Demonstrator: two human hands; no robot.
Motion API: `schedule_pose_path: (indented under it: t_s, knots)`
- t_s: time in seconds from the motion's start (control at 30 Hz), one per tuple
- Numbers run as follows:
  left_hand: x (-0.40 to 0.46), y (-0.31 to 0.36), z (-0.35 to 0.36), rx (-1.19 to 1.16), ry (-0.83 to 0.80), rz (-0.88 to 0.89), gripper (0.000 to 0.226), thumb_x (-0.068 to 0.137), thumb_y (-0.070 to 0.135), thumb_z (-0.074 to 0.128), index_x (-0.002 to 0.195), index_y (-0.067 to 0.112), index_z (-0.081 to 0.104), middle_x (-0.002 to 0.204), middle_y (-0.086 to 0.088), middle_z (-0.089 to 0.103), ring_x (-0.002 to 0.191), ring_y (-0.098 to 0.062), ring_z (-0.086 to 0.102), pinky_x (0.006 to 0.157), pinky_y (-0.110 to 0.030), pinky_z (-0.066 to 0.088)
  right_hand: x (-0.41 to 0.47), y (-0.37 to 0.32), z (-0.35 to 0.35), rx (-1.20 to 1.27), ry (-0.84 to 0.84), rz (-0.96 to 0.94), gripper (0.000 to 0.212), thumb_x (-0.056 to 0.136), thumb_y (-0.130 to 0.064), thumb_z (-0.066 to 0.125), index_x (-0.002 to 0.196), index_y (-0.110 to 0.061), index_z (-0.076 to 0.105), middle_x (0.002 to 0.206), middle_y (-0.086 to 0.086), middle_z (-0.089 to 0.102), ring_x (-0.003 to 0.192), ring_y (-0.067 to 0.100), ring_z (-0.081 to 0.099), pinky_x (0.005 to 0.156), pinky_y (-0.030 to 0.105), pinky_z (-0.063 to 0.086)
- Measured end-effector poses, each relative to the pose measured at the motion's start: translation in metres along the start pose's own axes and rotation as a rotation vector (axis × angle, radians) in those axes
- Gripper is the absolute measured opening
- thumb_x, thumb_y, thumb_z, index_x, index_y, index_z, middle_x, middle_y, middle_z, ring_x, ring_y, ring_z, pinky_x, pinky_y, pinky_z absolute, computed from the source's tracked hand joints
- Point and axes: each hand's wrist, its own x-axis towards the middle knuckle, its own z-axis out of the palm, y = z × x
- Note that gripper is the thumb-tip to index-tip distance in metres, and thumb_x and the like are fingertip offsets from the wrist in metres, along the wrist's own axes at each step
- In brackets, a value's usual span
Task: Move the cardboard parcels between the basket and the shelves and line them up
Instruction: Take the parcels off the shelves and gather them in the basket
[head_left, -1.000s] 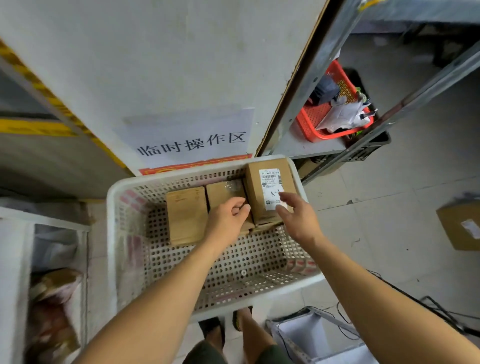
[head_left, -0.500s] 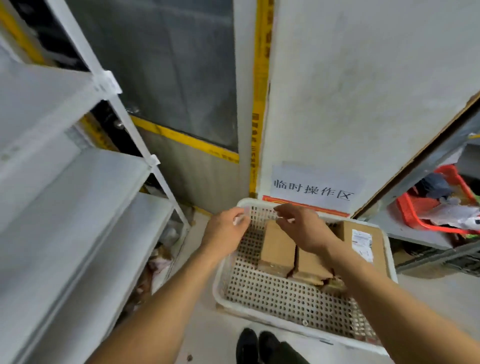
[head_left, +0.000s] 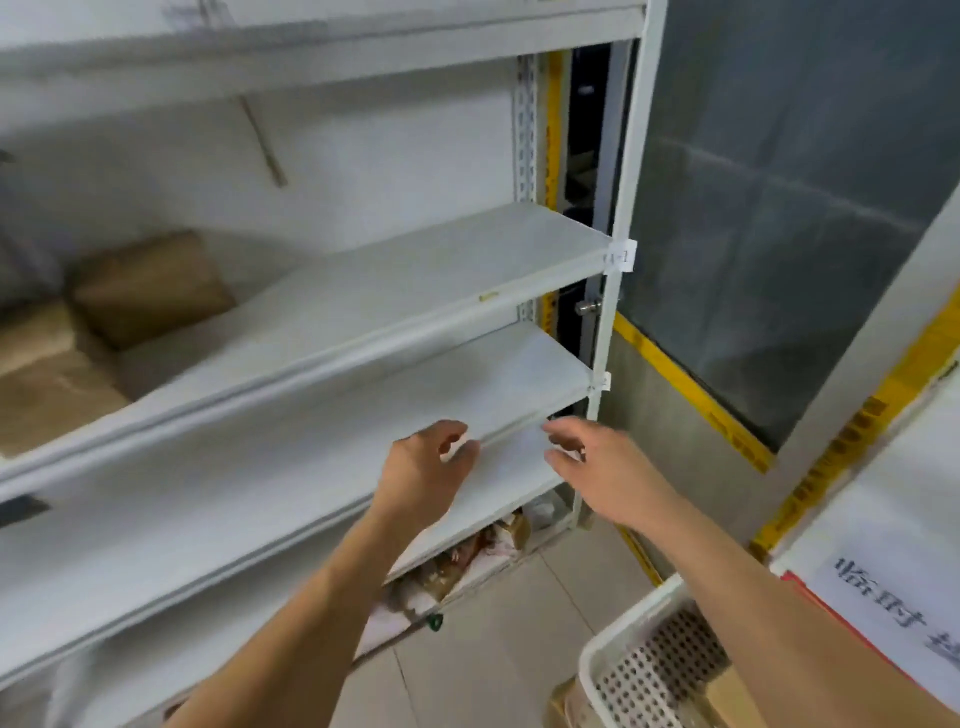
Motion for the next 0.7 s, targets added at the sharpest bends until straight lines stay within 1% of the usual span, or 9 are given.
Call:
schedule_pose_path:
  t_s: [0.1, 0.23, 0.33, 0.43, 0.53, 0.63, 0.7]
  knots:
    - [-0.02, -0.026, -0.052, -0.02, 0.173, -0.075, 0.037, 0.1, 0.042, 0.067, 0.134, 0.026, 0.07, 0.124, 0.005, 0.074, 0.117, -0.012, 0.068, 0.092, -0.02, 0.045, 0.024, -0.063, 0.015, 0.005, -0.085, -0.166, 0.042, 0.104, -0.036, 0.063, 0.145, -0.028, 0.058, 0.136, -0.008, 0.067, 0.124, 0.009, 0.061, 0.104, 0.03, 0.051]
    - [-0.057, -0.062, -0.113, -0.014, 0.352, -0.154, 0.04, 0.1, 0.043, 0.066, 0.135, 0.024, 0.069, 0.124, 0.001, 0.074, 0.116, -0.015, 0.069, 0.095, -0.025, 0.05, 0.043, -0.135, 0.05, 0.0, -0.195, -0.34, 0.044, 0.104, -0.032, 0.064, 0.148, -0.026, 0.056, 0.139, -0.007, 0.064, 0.127, 0.009, 0.059, 0.101, 0.024, 0.046]
    - [-0.082, -0.092, -0.156, -0.003, 0.466, -0.219, 0.041, 0.1, 0.043, 0.066, 0.135, 0.022, 0.069, 0.126, -0.001, 0.075, 0.117, -0.018, 0.07, 0.096, -0.031, 0.054, 0.052, -0.193, 0.081, 0.019, -0.231, -0.439, 0.043, 0.102, -0.028, 0.068, 0.144, -0.024, 0.061, 0.134, -0.005, 0.068, 0.12, 0.009, 0.063, 0.101, 0.022, 0.046]
    - [-0.103, -0.12, -0.197, -0.007, 0.567, -0.28, 0.043, 0.099, 0.042, 0.067, 0.136, 0.021, 0.068, 0.13, -0.002, 0.073, 0.118, -0.019, 0.069, 0.099, -0.033, 0.054, 0.061, -0.247, 0.118, 0.036, -0.277, -0.524, 0.042, 0.099, -0.032, 0.07, 0.14, -0.028, 0.063, 0.129, -0.008, 0.07, 0.116, 0.007, 0.065, 0.102, 0.027, 0.05]
    - [-0.119, -0.145, -0.235, -0.016, 0.656, -0.319, 0.044, 0.099, 0.041, 0.069, 0.137, 0.02, 0.067, 0.131, -0.001, 0.072, 0.119, -0.019, 0.069, 0.102, -0.036, 0.054, 0.067, -0.296, 0.152, 0.055, -0.339, -0.594, 0.043, 0.101, -0.034, 0.069, 0.142, -0.029, 0.061, 0.13, -0.009, 0.068, 0.119, 0.009, 0.064, 0.095, 0.022, 0.046]
    - [-0.13, -0.172, -0.268, -0.002, 0.729, -0.347, 0.044, 0.098, 0.04, 0.07, 0.136, 0.02, 0.067, 0.13, 0.0, 0.073, 0.117, -0.017, 0.07, 0.099, -0.03, 0.053, 0.073, -0.341, 0.182, 0.075, -0.373, -0.64, 0.042, 0.101, -0.034, 0.068, 0.143, -0.029, 0.06, 0.129, -0.009, 0.067, 0.115, 0.011, 0.063, 0.086, 0.019, 0.046]
    - [-0.134, -0.187, -0.289, 0.019, 0.77, -0.362, 0.045, 0.098, 0.041, 0.069, 0.138, 0.02, 0.065, 0.133, 0.0, 0.072, 0.117, -0.017, 0.07, 0.098, -0.029, 0.053, 0.078, -0.364, 0.201, 0.089, -0.376, -0.665, 0.042, 0.101, -0.034, 0.068, 0.142, -0.029, 0.061, 0.13, -0.008, 0.067, 0.113, 0.011, 0.063, 0.079, 0.016, 0.045]
